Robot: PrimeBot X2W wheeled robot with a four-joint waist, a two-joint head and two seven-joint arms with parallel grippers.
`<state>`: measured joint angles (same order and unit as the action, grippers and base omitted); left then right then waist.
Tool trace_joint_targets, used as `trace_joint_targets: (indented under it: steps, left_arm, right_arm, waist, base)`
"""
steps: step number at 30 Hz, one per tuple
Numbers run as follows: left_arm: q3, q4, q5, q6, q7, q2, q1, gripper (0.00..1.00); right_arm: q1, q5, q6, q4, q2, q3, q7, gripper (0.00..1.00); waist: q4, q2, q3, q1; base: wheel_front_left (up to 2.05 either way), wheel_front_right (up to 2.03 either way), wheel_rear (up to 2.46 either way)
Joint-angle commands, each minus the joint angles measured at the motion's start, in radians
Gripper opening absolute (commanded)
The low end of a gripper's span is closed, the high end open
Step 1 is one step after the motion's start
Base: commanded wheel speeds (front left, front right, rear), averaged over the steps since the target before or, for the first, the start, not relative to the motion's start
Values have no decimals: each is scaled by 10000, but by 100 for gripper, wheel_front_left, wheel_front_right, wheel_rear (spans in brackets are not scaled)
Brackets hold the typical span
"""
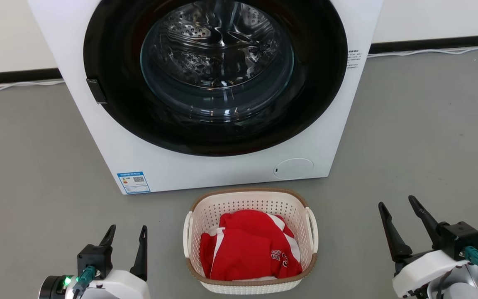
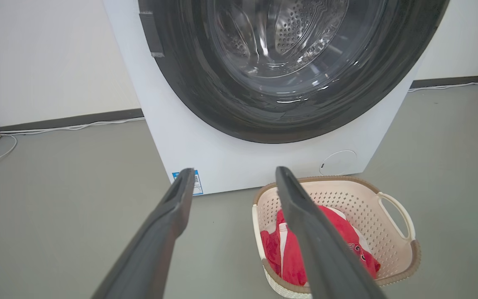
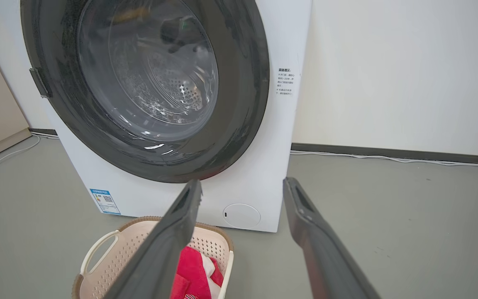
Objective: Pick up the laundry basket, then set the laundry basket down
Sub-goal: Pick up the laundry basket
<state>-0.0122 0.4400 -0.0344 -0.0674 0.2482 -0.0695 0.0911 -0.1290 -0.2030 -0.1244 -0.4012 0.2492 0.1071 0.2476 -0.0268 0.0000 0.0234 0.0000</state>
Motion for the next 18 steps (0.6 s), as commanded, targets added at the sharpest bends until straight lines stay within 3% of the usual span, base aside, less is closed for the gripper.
trace_joint_targets:
  steps: [1, 11, 18]
  left_arm:
    - [-298, -199, 18, 61, 136, -136, 500, 100]
    - [-268, -21, -144, 18, 136, -17, 1021, 100]
    - [-56, 984, -295, -10, 136, 92, 1836, 100]
  right_arm:
    - [-345, 23, -63, 199, 146, 171, 141, 100]
    - [-827, -123, -63, 200, 74, 101, 141, 100]
    - [-1518, -382, -63, -558, 23, 142, 141, 100]
  waist:
    - [2, 0, 32, 0]
    - [13, 0, 695, 0]
    - [76, 0, 1424, 0]
  base:
    - [0, 0, 0]
    - [0, 0, 0]
    - [0, 0, 0]
